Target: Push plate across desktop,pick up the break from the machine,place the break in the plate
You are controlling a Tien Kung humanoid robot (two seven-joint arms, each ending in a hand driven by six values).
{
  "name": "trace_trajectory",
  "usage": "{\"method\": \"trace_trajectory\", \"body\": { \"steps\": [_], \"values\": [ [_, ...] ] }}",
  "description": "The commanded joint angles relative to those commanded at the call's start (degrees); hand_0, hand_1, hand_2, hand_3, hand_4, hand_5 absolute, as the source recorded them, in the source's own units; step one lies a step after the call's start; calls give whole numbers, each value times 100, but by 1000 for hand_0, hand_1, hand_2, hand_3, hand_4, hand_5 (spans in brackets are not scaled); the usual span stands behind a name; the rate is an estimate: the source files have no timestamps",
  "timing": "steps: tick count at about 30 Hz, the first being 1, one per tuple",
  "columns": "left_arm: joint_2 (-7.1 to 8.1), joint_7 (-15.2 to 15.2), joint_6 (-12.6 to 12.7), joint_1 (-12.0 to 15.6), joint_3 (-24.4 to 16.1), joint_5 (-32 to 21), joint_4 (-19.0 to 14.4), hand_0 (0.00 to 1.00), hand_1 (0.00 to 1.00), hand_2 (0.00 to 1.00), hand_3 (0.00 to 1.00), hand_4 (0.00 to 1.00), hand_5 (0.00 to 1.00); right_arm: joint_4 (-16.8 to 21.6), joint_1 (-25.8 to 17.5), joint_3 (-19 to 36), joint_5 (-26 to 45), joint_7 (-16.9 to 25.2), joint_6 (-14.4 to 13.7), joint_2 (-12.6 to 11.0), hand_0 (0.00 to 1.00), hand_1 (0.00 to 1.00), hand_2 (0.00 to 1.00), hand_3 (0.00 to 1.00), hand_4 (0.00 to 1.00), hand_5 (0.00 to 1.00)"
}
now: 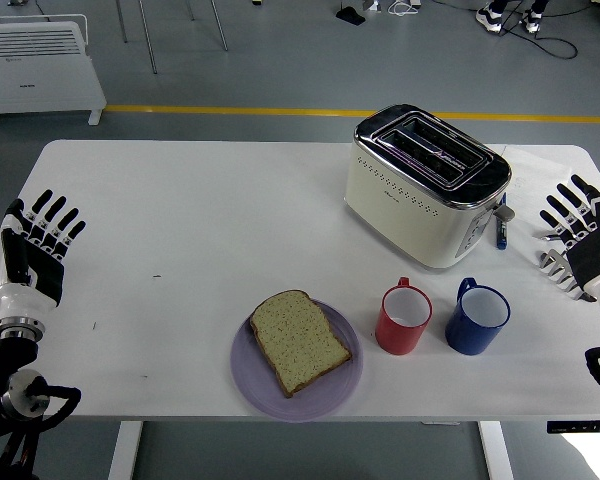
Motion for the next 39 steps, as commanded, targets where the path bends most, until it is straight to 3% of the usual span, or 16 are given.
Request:
{"method": "trace_trajectory", "body": {
  "steps": [15, 34, 39],
  "values": [
    [0, 96, -23, -38, -35, -36, -127, 771, 799, 856, 831, 579, 998, -102, 55, 45, -6, 132, 106, 17, 821, 782, 786, 778, 485, 534],
    [0, 1214, -478, -141, -335, 313, -609, 771, 799, 856, 831, 582, 998, -195, 81, 81, -55, 147, 154, 31, 820, 782, 784, 775, 488, 537],
    [15, 1345, -560, -152, -379, 469, -667, 772, 801, 856, 831, 584, 998, -205, 83, 85, -58, 134, 159, 37, 820, 781, 783, 773, 489, 538]
  ]
}}
